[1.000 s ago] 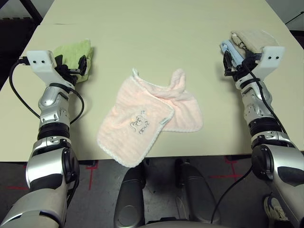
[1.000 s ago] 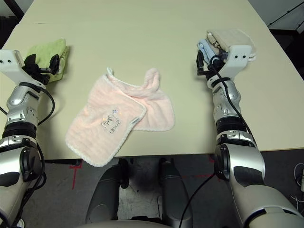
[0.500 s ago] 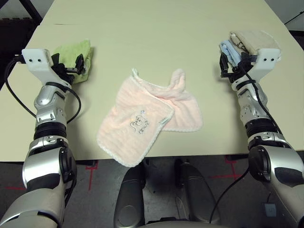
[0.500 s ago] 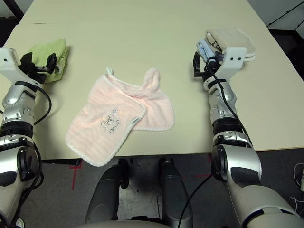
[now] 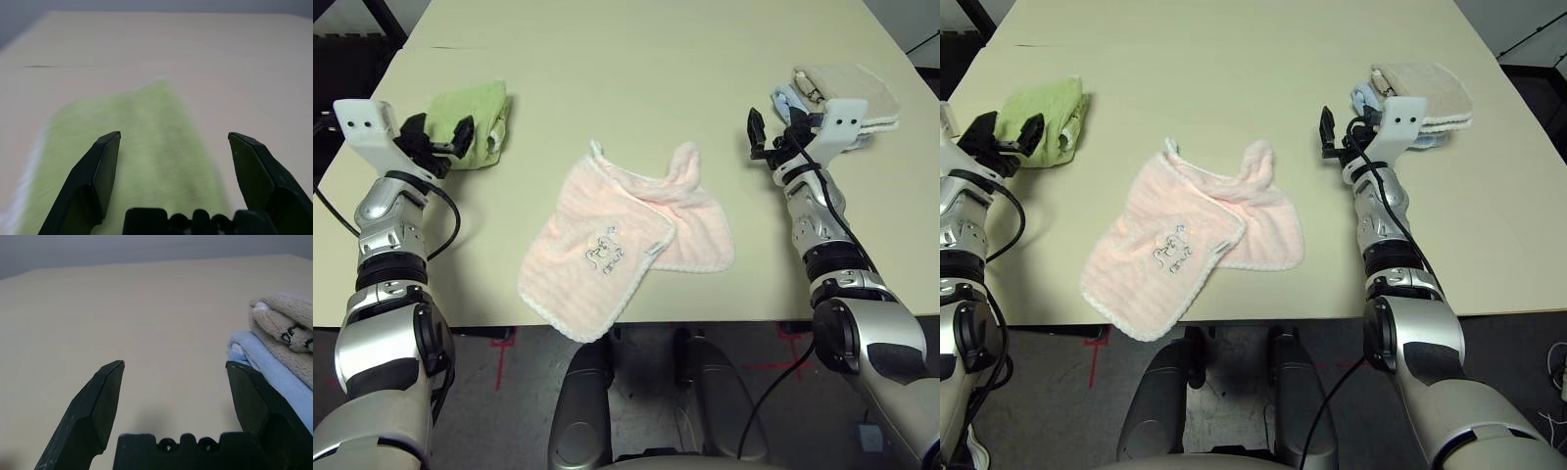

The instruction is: Fold the towel and set it aside.

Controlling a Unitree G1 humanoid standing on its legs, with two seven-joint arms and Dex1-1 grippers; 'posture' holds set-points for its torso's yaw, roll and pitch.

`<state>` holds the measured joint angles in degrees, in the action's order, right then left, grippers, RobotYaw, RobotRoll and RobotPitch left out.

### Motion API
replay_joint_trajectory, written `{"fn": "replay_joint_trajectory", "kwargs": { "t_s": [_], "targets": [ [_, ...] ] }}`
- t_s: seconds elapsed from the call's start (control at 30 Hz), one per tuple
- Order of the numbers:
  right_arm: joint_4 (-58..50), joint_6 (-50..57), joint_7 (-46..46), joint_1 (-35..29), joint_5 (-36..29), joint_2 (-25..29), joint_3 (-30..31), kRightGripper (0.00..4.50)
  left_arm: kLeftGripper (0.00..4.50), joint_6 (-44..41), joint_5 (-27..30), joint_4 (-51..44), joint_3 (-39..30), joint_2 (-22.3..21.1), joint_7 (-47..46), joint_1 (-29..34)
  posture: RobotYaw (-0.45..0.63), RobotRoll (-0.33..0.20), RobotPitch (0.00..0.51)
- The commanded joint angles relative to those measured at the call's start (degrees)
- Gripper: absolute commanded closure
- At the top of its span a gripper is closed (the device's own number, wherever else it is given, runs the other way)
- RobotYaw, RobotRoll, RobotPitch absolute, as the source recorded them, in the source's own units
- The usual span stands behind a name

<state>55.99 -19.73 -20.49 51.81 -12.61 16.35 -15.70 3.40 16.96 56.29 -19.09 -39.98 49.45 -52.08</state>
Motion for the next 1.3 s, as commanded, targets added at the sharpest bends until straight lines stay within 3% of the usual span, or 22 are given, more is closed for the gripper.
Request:
{"fn": "replay_joint_trajectory", "kwargs": {
  "t_s": [0.03,0.2,0.4,0.6,0.83,1.03,1.3],
  "targets": [
    [2.1,1.9,-4.9,0.2,-0.6,2.7,0.0,0.00,0.05,-6.6,-0.4,-1.4,4.9,-3.5,15.0,-2.4,0.00,0.000,0.231],
    [1.9,5.1,-12.4,0.9,-1.4,5.8,0.0,0.00,0.05,-9.5,-3.4,-1.2,11.7,-7.0,29.9,-5.6,0.02,0.000,0.258],
    [1.7,10.8,-21.5,3.0,-1.3,9.2,1.3,0.00,0.05,-5.3,-4.1,-1.0,13.6,-8.0,37.7,-6.1,0.01,0.000,0.272],
    [3.7,21.8,-30.8,8.0,-0.9,11.1,4.3,0.00,0.05,1.9,-3.6,-4.9,13.6,-7.0,40.6,-1.3,0.03,0.000,0.277],
    [8.5,31.1,-39.8,16.4,4.4,12.0,11.3,0.00,0.05,3.1,-2.4,-10.0,13.4,-6.1,41.6,2.4,0.05,0.000,0.281],
    [12.7,29.9,-49.0,20.8,9.2,12.3,16.5,0.00,0.05,0.7,-1.4,-14.4,13.4,-6.1,41.6,5.0,0.09,0.000,0.284],
    [16.1,24.5,-50.4,22.8,12.9,10.9,17.9,0.00,0.05,-2.4,-0.7,-17.6,13.3,-6.6,40.8,6.6,0.10,0.000,0.284]
  ]
}}
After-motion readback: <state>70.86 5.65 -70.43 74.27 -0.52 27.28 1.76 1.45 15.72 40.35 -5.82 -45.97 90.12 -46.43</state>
